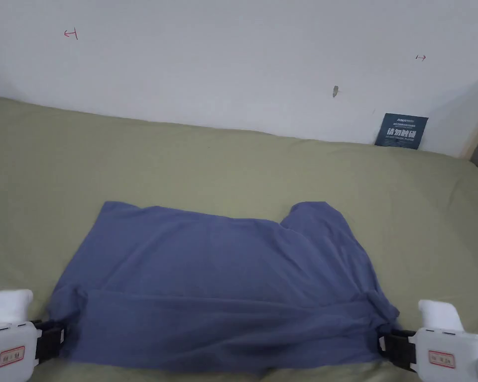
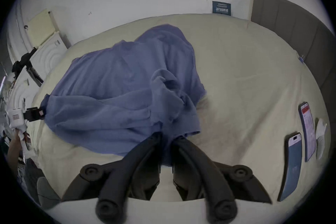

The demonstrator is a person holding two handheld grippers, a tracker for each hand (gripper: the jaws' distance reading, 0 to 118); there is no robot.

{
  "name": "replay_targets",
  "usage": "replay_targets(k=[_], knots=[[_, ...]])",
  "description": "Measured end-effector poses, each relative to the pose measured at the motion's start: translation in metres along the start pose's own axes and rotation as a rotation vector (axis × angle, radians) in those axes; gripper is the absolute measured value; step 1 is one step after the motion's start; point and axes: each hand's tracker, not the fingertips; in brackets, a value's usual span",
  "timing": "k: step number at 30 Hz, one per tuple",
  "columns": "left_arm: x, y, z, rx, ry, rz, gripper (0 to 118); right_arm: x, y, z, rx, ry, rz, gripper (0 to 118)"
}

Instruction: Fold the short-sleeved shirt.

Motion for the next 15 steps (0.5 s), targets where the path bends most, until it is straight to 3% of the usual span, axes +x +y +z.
replay_targets(k=[6,10,15], knots=[[-0.009,0.009,0.038,0.034,-0.054,-0.044,9,0.003,0.002,0.059,0.033,0.113,-0.047,10],[-0.013,0.003,0.068,0.044,-0.078,-0.078,9,0.0,-0.016,0.1,0.03,0.103,-0.021,10],[-0.026,-0.031,0.105,0.011,-0.102,-0.062,9,0.01,-0.058,0.136,-0.03,0.105,-0.057,10]])
